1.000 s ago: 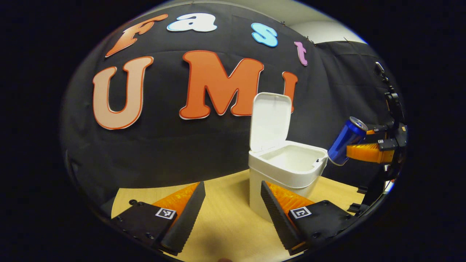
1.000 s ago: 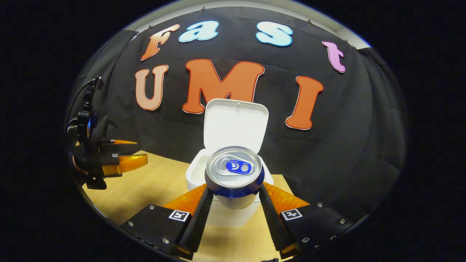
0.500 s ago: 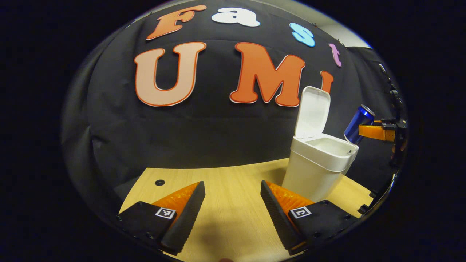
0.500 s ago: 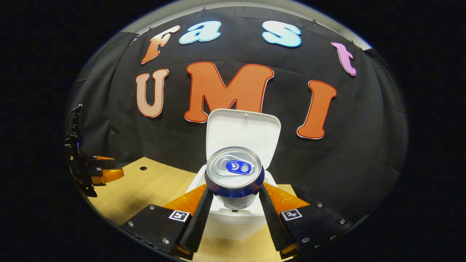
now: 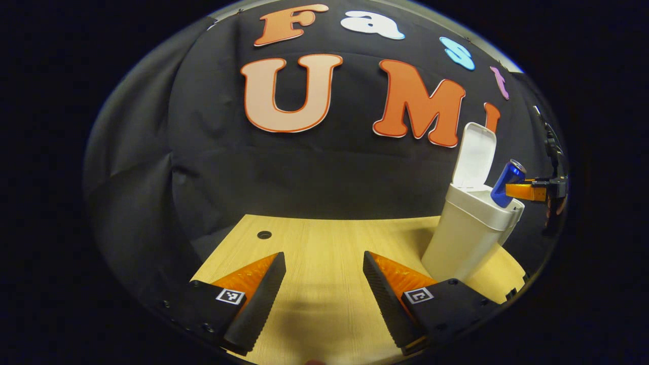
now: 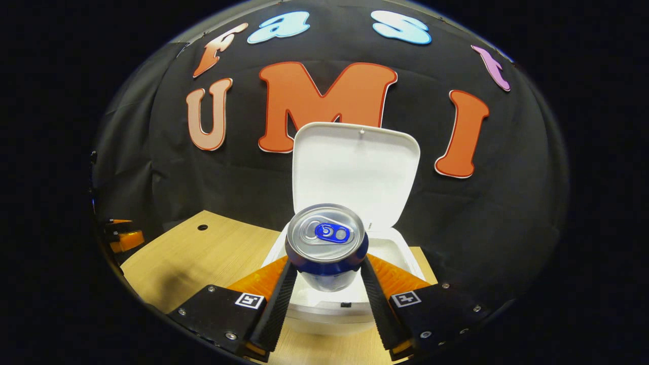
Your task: Press the lid of the desktop garbage bin to open it, pick up the crumpled paper on the desktop and throw it into the bin, then pick up the pop can on the desktop and drop it into the bin, and finally close the garbage bin lid.
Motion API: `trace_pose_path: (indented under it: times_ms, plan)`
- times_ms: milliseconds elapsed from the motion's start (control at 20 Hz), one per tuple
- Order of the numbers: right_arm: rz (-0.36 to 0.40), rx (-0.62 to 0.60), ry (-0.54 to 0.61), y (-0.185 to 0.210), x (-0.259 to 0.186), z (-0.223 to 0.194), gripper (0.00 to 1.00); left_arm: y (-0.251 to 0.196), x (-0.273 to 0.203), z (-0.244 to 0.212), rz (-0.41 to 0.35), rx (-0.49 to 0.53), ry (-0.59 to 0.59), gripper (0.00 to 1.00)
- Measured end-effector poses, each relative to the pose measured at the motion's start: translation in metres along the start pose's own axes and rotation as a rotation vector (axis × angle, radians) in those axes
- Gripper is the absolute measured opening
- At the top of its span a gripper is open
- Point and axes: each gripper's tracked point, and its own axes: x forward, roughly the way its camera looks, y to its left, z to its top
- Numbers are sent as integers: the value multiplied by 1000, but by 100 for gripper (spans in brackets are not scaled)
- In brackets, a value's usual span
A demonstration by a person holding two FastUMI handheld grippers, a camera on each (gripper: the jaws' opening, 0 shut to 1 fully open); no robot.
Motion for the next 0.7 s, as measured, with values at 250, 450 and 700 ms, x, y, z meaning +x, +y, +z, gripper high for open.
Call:
trace_pose_path:
  times_ms: [250, 450, 700]
  plan:
    - [2, -3, 39, 4, 14, -11, 76, 24, -12, -9, 63, -22, 28, 99]
    - [-11, -4, 57, 1, 18, -17, 76, 29, -10, -7, 76, -8, 30, 98]
    - [-28, 8, 42, -8, 15, -10, 81, 22, -11, -4, 56, -4, 22, 98]
